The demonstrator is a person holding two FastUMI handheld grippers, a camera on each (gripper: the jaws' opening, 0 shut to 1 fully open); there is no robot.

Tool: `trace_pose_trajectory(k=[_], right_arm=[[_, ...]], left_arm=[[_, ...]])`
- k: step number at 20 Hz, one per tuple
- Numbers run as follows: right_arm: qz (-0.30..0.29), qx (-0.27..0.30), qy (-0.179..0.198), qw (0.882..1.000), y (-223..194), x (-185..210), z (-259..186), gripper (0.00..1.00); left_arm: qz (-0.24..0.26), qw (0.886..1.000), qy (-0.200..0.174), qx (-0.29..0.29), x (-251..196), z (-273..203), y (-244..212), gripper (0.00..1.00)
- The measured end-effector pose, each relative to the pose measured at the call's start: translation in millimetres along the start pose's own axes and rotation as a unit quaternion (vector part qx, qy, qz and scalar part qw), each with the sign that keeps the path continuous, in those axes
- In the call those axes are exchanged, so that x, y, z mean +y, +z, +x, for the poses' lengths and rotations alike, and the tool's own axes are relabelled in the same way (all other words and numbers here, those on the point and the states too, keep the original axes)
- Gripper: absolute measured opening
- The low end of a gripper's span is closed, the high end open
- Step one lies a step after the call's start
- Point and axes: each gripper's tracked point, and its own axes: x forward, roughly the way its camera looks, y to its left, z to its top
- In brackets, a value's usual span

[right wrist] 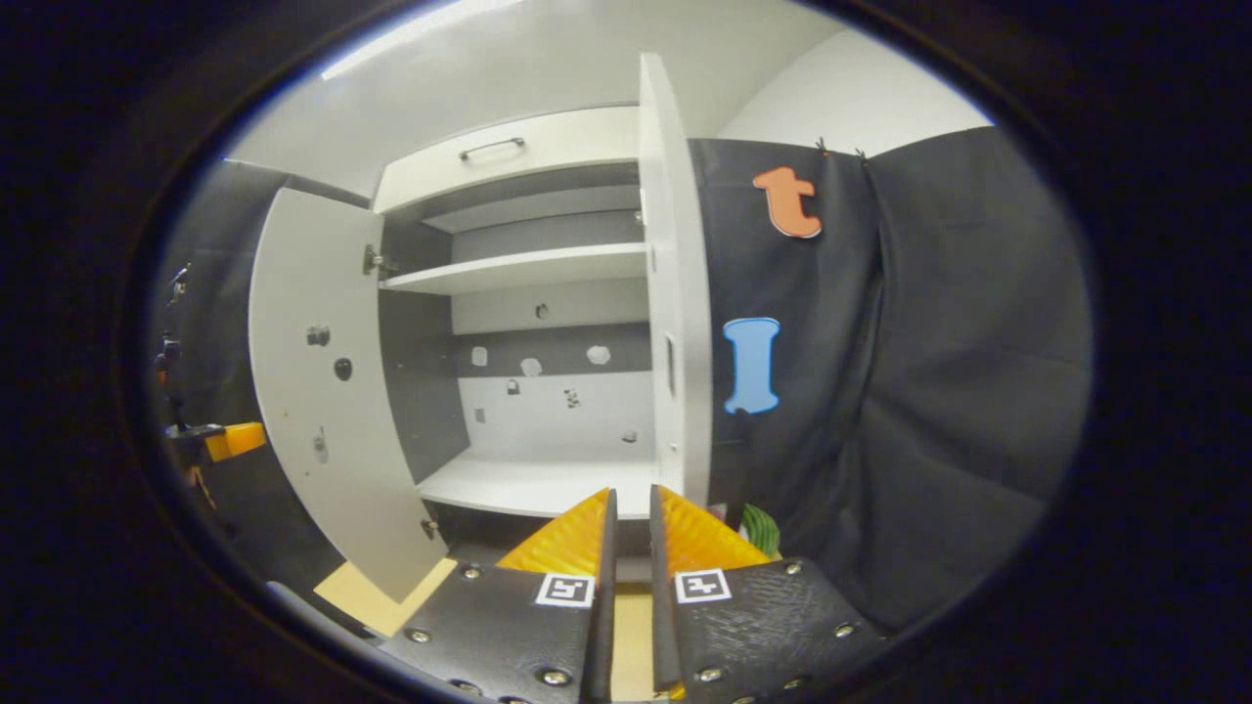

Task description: Open the right door of the double-door shoe cabinet with the right hand, and open the left door with the left hand.

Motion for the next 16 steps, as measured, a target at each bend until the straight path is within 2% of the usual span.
trace_pose_trajectory(k=[4,9,10,12,16], right_arm=[[0.003,-0.007,0.038,0.999,7.2,27.8,5.9,0.16],[-0.002,-0.021,0.069,0.997,18.4,56.8,14.4,0.16],[-0.004,-0.025,0.073,0.997,21.7,61.4,15.4,0.10],[-0.007,-0.034,0.081,0.996,28.0,70.6,19.8,0.21],[-0.009,-0.047,0.092,0.995,37.3,88.3,27.6,0.23]], left_arm=[[-0.014,0.999,-0.037,-0.010,-35.3,8.1,12.6,0.02],[-0.024,0.997,-0.064,-0.031,-62.1,15.4,30.2,0.02],[-0.023,0.997,-0.069,-0.032,-67.6,15.8,32.0,0.02],[-0.021,0.996,-0.075,-0.038,-76.6,18.5,36.9,0.02],[-0.011,0.996,-0.080,-0.045,-90.6,25.6,42.5,0.09]])
